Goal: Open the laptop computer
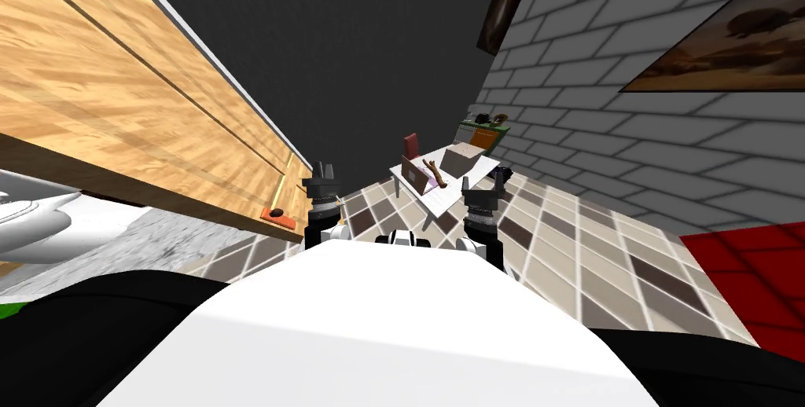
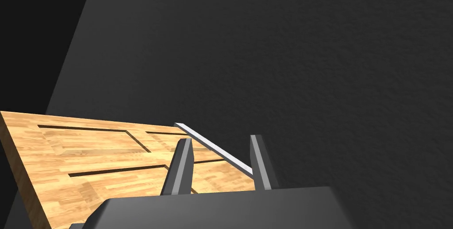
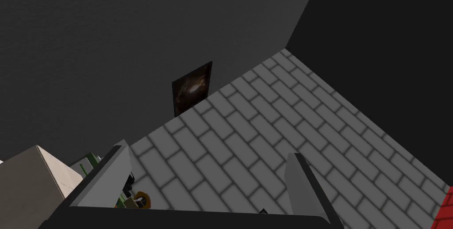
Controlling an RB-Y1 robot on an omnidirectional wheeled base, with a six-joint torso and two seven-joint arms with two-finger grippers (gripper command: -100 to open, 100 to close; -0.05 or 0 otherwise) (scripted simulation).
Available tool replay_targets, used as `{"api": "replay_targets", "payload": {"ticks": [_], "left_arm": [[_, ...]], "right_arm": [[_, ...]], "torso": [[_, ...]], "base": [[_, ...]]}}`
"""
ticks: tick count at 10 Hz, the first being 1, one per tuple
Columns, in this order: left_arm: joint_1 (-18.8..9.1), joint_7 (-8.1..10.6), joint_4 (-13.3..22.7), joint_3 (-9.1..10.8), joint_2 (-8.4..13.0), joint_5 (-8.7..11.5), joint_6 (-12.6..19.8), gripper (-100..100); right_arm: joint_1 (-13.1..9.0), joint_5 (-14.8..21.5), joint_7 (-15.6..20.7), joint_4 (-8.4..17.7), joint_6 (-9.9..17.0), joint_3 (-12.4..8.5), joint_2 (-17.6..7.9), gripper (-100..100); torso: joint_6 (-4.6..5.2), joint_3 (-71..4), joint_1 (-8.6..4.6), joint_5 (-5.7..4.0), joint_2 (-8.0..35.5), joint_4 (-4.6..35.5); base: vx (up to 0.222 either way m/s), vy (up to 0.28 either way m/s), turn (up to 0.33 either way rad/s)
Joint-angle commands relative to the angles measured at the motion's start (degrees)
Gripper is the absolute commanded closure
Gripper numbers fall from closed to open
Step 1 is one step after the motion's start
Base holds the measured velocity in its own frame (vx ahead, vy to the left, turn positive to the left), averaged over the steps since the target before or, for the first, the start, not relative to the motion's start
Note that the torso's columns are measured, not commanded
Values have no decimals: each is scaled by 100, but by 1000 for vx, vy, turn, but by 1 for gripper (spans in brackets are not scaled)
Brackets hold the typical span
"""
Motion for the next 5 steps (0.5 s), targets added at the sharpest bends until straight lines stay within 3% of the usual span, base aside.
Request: {"api": "replay_targets", "payload": {"ticks": [1, 2, 4, 5], "left_arm": [[-1, 0, 0, -1, 0, 0, 0, 0], [-1, 0, 0, -1, 0, 0, 0, 0], [-1, 0, 0, 0, 0, 0, 0, 0], [-1, 0, 0, 0, 0, 0, 0, 0]], "right_arm": [[86, -340, -421, 120, -188, 63, -50, -100], [86, -340, -472, 120, -188, 63, -50, -100], [174, -673, -837, 217, -356, 132, -63, -100], [174, -673, -913, 217, -356, 132, -63, -100]], "torso": [[-5, 0, 4, 1, -1, 0], [-5, -2, 1, 1, -4, -1], [-5, 0, -6, -2, -1, 0], [-6, -2, -7, -2, -3, -1]], "base": [[27, -24, 338], [18, -28, 97], [17, -38, 301], [21, -42, 106]]}}
